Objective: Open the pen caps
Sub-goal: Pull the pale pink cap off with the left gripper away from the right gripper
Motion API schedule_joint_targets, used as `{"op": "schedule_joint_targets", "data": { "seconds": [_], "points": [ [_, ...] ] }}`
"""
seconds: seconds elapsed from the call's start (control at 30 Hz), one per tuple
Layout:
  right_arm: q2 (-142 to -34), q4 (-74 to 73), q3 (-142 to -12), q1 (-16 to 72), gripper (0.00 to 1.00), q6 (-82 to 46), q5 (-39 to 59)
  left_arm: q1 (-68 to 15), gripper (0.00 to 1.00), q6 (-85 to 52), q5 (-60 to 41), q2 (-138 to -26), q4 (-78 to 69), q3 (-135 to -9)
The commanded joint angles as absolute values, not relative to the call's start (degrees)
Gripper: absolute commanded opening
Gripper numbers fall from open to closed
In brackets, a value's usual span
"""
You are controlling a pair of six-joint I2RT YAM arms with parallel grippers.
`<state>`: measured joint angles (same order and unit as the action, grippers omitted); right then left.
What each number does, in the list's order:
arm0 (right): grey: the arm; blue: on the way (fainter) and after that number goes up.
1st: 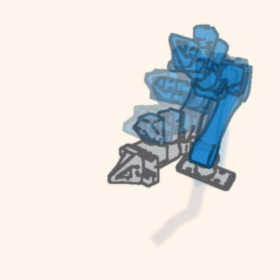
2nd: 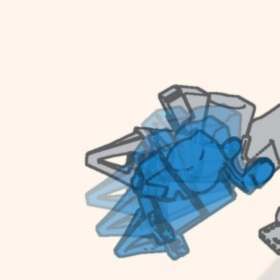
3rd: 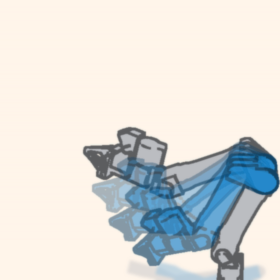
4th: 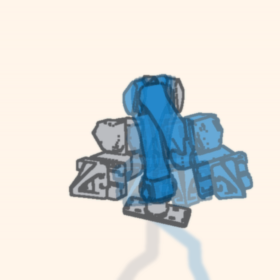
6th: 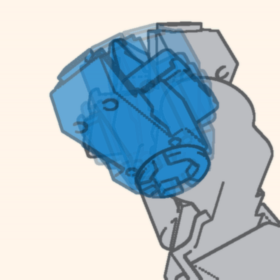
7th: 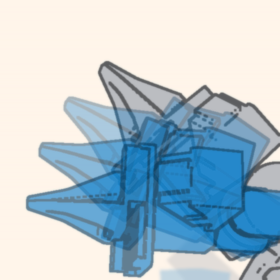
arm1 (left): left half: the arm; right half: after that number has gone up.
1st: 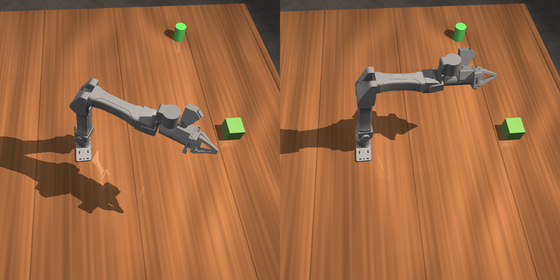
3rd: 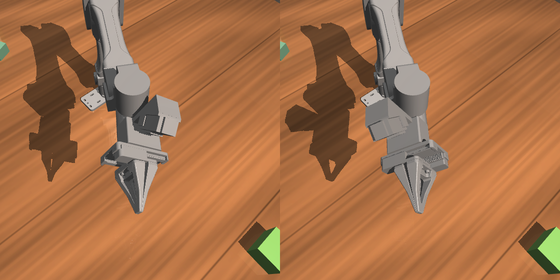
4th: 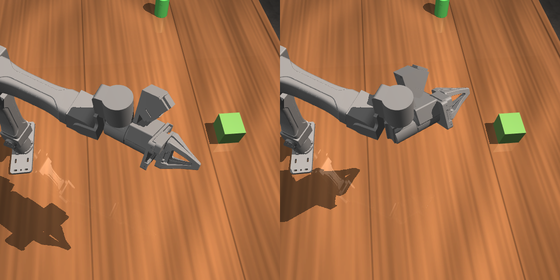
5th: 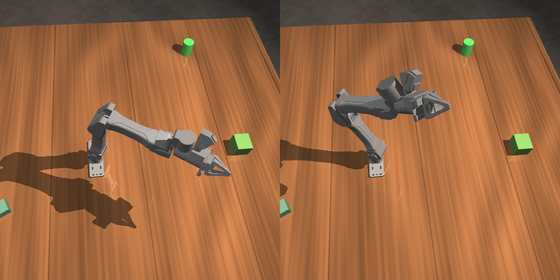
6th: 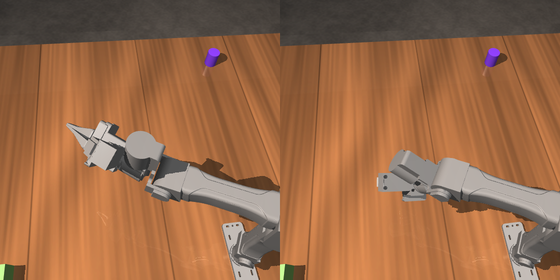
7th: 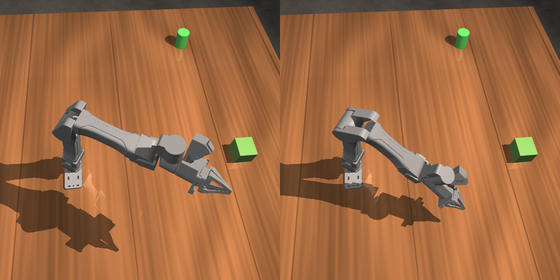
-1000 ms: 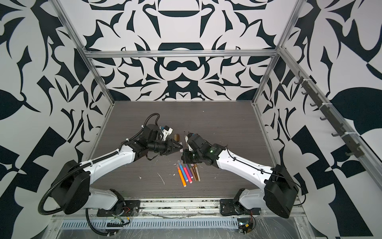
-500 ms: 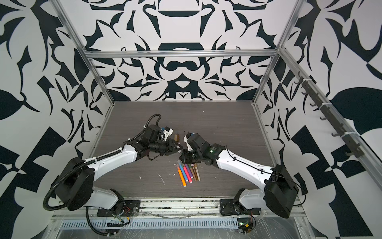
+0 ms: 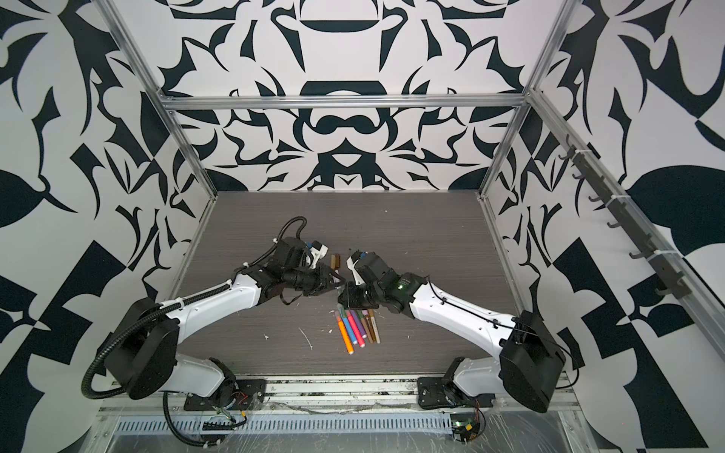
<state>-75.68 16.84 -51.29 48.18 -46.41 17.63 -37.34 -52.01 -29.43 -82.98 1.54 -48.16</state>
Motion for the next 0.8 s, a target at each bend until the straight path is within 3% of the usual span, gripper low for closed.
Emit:
{"op": "schedule_joint_targets", "data": {
  "seconds": [0.0,0.07,0.17,0.3,0.43,0.57,0.77],
  "points": [
    [-75.41,14.44,-50.81,48.30,0.07,-46.92,18.19,-36.75,0.27,-51.25,-27.92,-82.95,2.81,-48.91],
    [-75.41,14.20,-50.62,48.34,0.07,-47.07,18.19,-36.74,0.27,-51.30,-27.90,-82.89,2.75,-48.97],
    [-75.54,13.81,-50.40,48.32,0.07,-47.19,18.36,-36.69,0.19,-51.32,-27.95,-83.10,2.72,-49.23],
    [-75.92,13.30,-50.38,48.34,0.07,-47.43,18.76,-36.65,0.19,-51.37,-27.69,-83.25,2.90,-49.48],
    [-75.80,13.03,-50.10,48.34,0.08,-47.48,18.85,-36.65,0.02,-51.43,-28.39,-83.24,2.55,-49.67],
    [-75.43,13.23,-50.10,48.34,0.28,-47.28,17.84,-36.65,0.00,-51.36,-28.43,-82.75,2.84,-49.66],
    [-77.47,13.54,-51.41,48.29,0.30,-47.02,17.40,-36.65,0.00,-51.62,-28.25,-81.80,3.20,-49.39]
  ]
}}
